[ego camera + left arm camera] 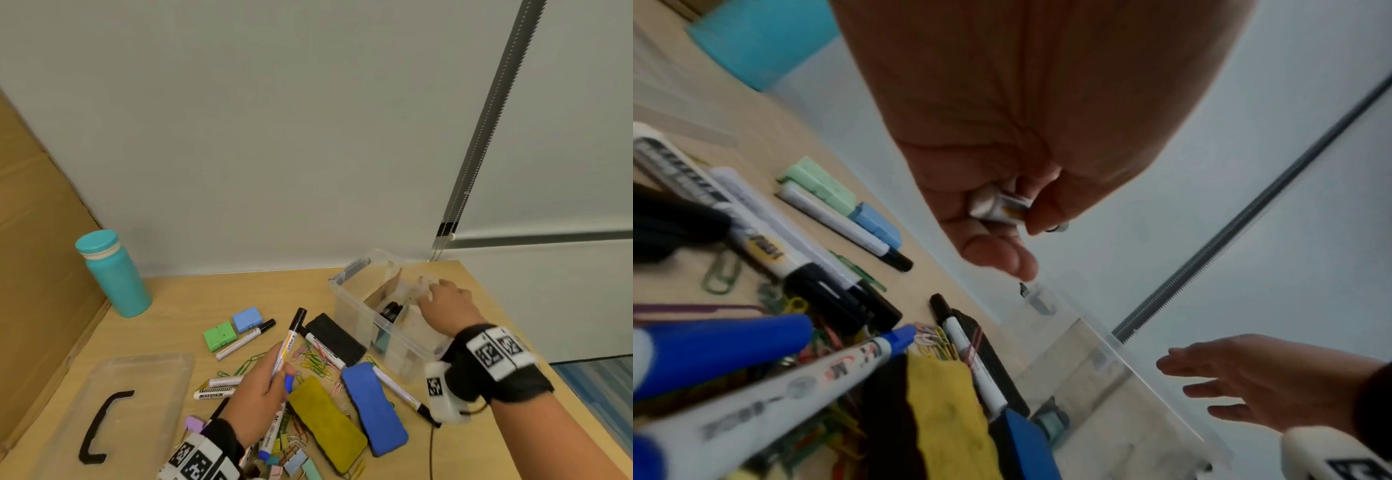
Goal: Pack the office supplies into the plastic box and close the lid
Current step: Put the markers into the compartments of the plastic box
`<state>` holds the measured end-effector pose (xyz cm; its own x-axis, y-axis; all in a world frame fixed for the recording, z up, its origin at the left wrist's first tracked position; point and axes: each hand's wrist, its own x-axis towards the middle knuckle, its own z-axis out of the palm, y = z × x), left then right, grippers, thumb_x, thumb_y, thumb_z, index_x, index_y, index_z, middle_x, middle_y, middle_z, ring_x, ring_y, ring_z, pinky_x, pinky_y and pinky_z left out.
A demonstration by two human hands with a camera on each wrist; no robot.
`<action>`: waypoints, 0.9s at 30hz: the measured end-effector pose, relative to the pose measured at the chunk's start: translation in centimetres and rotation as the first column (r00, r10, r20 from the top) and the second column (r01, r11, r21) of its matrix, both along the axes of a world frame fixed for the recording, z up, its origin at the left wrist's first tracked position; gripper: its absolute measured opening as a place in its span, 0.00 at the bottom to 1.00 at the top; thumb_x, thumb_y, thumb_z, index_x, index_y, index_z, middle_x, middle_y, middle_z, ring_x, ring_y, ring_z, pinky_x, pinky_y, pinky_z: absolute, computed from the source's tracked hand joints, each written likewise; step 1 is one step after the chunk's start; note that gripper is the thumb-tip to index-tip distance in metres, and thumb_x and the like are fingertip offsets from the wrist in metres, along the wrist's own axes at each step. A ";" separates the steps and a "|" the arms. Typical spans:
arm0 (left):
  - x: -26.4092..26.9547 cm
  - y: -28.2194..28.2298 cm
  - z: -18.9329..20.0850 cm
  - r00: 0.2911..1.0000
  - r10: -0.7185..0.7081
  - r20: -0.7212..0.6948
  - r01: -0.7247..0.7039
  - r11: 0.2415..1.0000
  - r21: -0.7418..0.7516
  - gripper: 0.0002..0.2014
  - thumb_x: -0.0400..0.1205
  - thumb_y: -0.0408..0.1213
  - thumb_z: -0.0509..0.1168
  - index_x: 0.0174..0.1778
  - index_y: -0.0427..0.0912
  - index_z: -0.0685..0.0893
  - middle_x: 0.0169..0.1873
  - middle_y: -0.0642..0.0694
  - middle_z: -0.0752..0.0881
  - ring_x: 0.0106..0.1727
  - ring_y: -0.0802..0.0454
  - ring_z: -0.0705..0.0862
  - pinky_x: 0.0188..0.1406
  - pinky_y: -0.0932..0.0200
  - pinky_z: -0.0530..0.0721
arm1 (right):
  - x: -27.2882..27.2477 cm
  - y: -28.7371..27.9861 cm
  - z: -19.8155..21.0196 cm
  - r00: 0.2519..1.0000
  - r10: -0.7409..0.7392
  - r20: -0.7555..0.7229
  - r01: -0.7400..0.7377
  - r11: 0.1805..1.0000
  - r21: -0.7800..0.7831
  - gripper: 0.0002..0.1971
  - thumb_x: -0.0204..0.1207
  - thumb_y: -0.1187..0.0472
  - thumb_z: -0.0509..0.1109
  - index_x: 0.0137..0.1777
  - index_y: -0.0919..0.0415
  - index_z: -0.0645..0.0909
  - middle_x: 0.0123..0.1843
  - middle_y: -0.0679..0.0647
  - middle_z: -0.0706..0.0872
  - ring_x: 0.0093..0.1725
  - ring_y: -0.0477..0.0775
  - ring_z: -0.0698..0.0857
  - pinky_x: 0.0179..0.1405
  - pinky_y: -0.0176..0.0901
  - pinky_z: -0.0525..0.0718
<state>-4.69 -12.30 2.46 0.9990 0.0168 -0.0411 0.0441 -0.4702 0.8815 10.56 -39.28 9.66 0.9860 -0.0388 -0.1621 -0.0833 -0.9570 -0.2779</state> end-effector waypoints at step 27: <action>19.2 -16.3 4.1 0.910 -0.218 -0.353 0.410 0.602 0.685 0.17 0.87 0.39 0.53 0.59 0.32 0.82 0.56 0.35 0.85 0.53 0.38 0.83 0.53 0.50 0.79 | -1.7 -3.4 -8.2 0.965 -0.106 0.240 0.037 0.960 0.277 0.33 0.84 0.57 0.50 0.83 0.70 0.43 0.85 0.61 0.38 0.81 0.63 0.60 0.78 0.53 0.65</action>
<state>14.54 -28.64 6.59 0.9131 -0.1762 -0.3678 -0.0971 -0.9698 0.2237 8.84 -42.64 1.50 0.9922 -0.1003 0.0746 -0.0438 -0.8381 -0.5437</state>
